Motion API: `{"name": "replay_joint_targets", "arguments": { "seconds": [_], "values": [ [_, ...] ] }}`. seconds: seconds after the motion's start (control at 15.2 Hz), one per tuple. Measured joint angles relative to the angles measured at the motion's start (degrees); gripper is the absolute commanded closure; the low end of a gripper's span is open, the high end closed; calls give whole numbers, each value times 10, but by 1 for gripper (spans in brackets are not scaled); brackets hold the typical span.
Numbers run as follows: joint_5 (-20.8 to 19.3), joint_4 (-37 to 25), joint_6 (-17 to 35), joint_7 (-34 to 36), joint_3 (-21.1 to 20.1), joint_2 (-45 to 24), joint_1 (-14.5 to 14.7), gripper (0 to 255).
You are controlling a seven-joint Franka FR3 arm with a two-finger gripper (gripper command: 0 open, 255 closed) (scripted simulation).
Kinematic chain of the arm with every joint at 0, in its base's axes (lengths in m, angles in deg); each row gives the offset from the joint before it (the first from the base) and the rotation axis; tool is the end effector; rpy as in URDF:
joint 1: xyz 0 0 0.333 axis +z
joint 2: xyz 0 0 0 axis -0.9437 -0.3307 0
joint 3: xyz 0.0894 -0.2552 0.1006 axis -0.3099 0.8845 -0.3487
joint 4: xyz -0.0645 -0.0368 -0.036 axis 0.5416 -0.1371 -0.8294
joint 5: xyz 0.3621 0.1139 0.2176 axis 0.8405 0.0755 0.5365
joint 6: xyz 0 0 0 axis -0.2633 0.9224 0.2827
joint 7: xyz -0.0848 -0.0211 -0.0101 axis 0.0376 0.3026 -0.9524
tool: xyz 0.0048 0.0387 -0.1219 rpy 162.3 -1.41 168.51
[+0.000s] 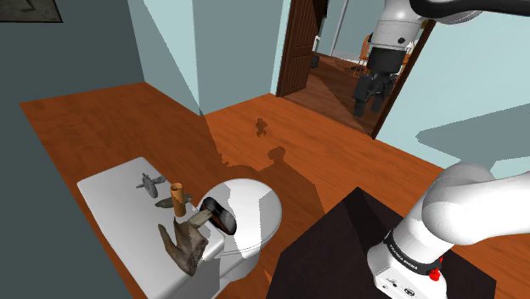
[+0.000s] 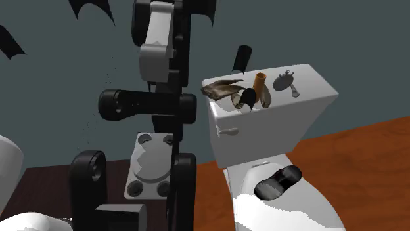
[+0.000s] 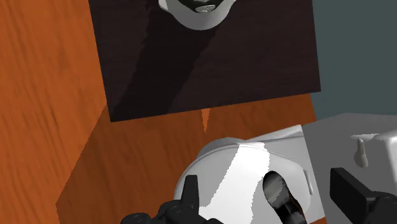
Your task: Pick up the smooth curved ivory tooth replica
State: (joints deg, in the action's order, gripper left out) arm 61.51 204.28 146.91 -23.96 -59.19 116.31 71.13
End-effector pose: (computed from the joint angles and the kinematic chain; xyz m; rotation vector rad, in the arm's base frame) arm 0.3505 -0.0139 0.5373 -3.0673 0.1110 0.1594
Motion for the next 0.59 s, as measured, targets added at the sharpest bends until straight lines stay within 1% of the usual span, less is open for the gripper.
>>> {"name": "replay_joint_targets", "arguments": {
  "seconds": [0.07,0.2,0.4,0.59],
  "values": [
    [0,0,0,0,0,0,0,0],
    [0,-4,14,-11,-4,-22,9,0],
    [1,-12,56,-34,-13,-80,29,0],
    [2,-33,86,-57,-25,-138,49,0]
  ]
}}
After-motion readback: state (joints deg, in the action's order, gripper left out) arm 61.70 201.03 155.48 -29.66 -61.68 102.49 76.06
